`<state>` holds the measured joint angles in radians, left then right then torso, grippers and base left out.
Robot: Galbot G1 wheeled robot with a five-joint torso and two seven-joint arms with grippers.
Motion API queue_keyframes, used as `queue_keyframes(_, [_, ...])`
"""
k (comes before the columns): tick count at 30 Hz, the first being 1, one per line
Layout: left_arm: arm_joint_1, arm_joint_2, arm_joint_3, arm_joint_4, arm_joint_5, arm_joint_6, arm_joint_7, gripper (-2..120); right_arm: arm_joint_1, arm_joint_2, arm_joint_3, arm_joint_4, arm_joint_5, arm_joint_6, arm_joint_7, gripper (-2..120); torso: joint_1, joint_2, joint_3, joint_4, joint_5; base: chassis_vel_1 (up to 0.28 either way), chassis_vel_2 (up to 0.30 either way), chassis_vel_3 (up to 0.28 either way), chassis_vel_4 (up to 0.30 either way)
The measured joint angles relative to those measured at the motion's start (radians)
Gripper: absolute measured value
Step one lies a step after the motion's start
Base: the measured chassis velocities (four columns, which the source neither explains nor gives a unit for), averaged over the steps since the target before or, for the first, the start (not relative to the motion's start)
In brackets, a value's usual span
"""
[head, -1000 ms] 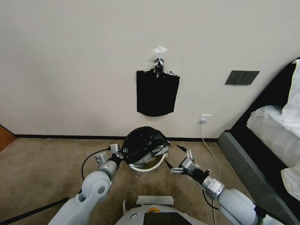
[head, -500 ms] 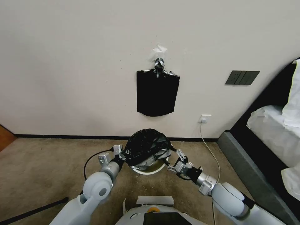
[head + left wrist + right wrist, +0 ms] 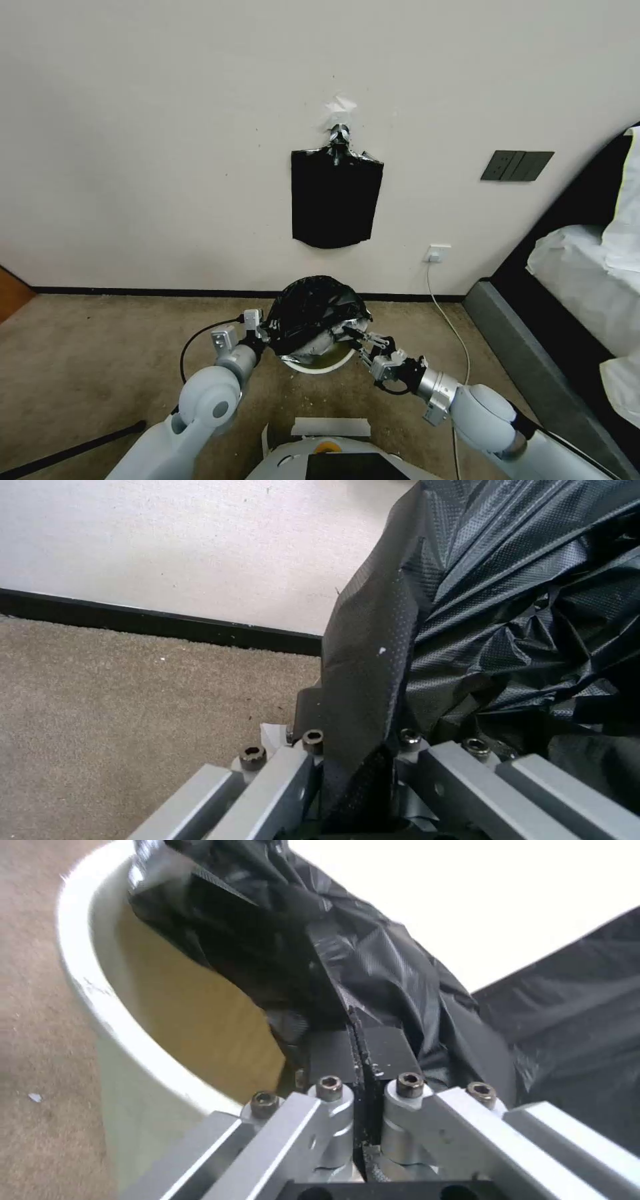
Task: Place a trash bag onto the trash bin.
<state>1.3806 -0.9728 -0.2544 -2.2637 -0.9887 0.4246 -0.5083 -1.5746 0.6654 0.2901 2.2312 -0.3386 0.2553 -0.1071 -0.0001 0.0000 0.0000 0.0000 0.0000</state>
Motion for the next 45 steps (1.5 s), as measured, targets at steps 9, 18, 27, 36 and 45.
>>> queue_keyframes(9, [-0.020, -0.003, -0.019, 0.004, -0.054, 0.012, -0.025, 1, -0.063, -0.001, 0.022, 0.019, 0.075, 0.082, -0.046, 0, 0.000, 0.000, 0.000, 0.0001, 0.0000, 0.000, 0.000, 0.000, 0.000])
queue_keyframes(18, [-0.045, 0.008, -0.051, -0.019, -0.226, 0.024, -0.108, 1, -0.142, 0.027, 0.047, -0.045, 0.066, 0.191, -0.193, 0, 0.000, 0.000, 0.000, -0.0001, 0.0000, 0.000, 0.000, 0.000, 0.000])
queue_keyframes(27, [-0.008, 0.007, -0.059, -0.062, -0.301, 0.062, -0.155, 1, -0.046, 0.103, -0.022, -0.251, 0.018, 0.187, -0.156, 0, 0.000, 0.000, 0.000, 0.0001, 0.0001, 0.000, 0.000, 0.000, 0.000])
queue_keyframes(36, [0.003, 0.002, -0.052, -0.072, -0.317, 0.076, -0.169, 1, -0.015, 0.136, -0.039, -0.330, 0.006, 0.161, -0.129, 0, 0.000, 0.000, 0.000, 0.0000, 0.0001, 0.000, 0.000, 0.000, 0.000])
queue_keyframes(45, [-0.004, -0.014, -0.052, -0.048, -0.311, 0.052, -0.168, 1, -0.074, 0.146, -0.044, -0.291, 0.066, 0.150, -0.097, 14, 0.000, 0.000, 0.000, -0.0001, -0.0001, 0.000, 0.000, 0.000, 0.000])
